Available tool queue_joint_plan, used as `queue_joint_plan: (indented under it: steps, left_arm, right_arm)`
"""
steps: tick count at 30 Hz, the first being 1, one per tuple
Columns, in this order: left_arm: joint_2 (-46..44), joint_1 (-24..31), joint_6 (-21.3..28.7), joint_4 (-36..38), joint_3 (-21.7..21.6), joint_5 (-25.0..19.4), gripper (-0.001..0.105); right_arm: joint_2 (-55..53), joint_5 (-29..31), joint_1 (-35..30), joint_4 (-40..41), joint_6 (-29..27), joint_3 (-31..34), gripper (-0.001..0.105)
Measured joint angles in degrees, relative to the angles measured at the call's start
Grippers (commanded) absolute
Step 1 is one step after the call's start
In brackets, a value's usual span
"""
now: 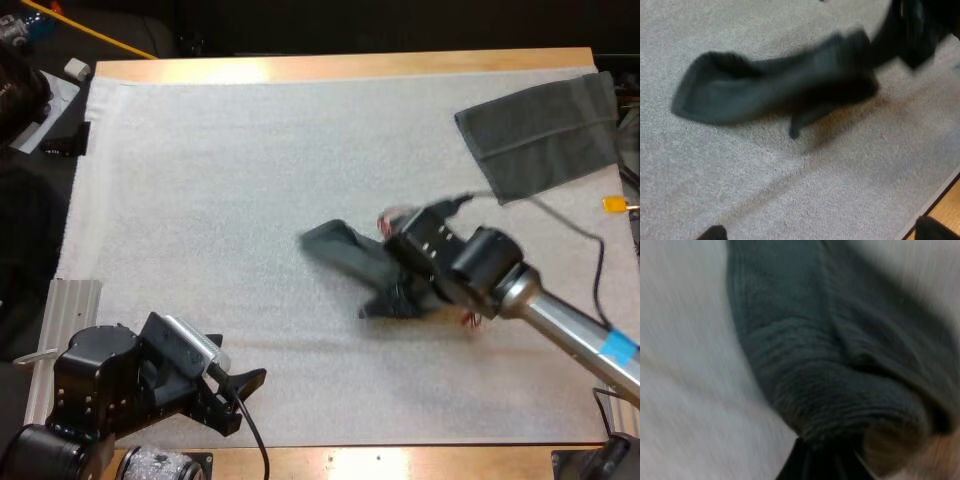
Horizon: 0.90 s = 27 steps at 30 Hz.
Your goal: Pick towel from pile, fold and stack
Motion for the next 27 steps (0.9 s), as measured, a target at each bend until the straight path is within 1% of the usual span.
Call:
queue_joint_plan:
  steps: [3,4,5,9,11,14,18,19,21,24,25,26,27]
  left_arm:
    - [0.00,0.00,0.00,0.00,0.00,0.00,0.071]
    - [0.00,0.00,0.00,0.00,0.00,0.00,0.071]
    - [0.00,0.00,0.00,-0.14,0.00,0.00,0.071]
    - [0.00,0.00,0.00,-0.16,0.00,0.00,0.071]
    - [0.00,0.00,0.00,-0.43,0.00,0.00,0.071]
    - [0.00,0.00,0.00,-0.41,0.00,0.00,0.070]
    - [0.00,0.00,0.00,-0.41,0.00,0.00,0.070]
    - [0.00,0.00,0.00,-0.41,0.00,0.00,0.070]
    - [0.00,0.00,0.00,-0.41,0.00,0.00,0.070]
    - [0.00,0.00,0.00,-0.41,0.00,0.00,0.070]
    - [0.00,0.00,0.00,-0.41,0.00,0.00,0.070]
    - [0.00,0.00,0.00,-0.41,0.00,0.00,0.071]
    - [0.00,0.00,0.00,-0.41,0.00,0.00,0.071]
  right_arm:
    - [1.19,-2.22,1.43,0.31,0.58,5.84,0.001]
    - [1.27,-2.39,1.55,0.31,0.67,6.18,0.001]
    - [3.30,-4.75,3.18,-0.26,1.65,10.67,0.001]
    - [1.70,-4.32,4.17,-0.87,2.28,11.45,0.000]
    - [-0.95,-3.94,5.69,-1.48,3.47,13.68,0.000]
    - [-1.87,-3.95,7.86,-2.21,5.17,16.38,0.000]
    - [-2.80,-4.06,9.23,-3.79,7.36,17.28,0.002]
    - [-3.15,-4.04,9.31,-4.24,8.04,17.26,0.005]
    - [-3.65,-3.92,9.28,-4.69,8.92,17.26,0.017]
    - [-3.92,-3.79,9.13,-4.76,9.73,17.26,0.048]
    - [-3.92,-3.79,9.14,-4.52,9.86,17.26,0.059]
    - [-3.93,-3.79,9.14,-3.95,9.85,17.26,0.072]
    - [-4.03,-3.79,9.14,-3.79,9.85,17.26,0.077]
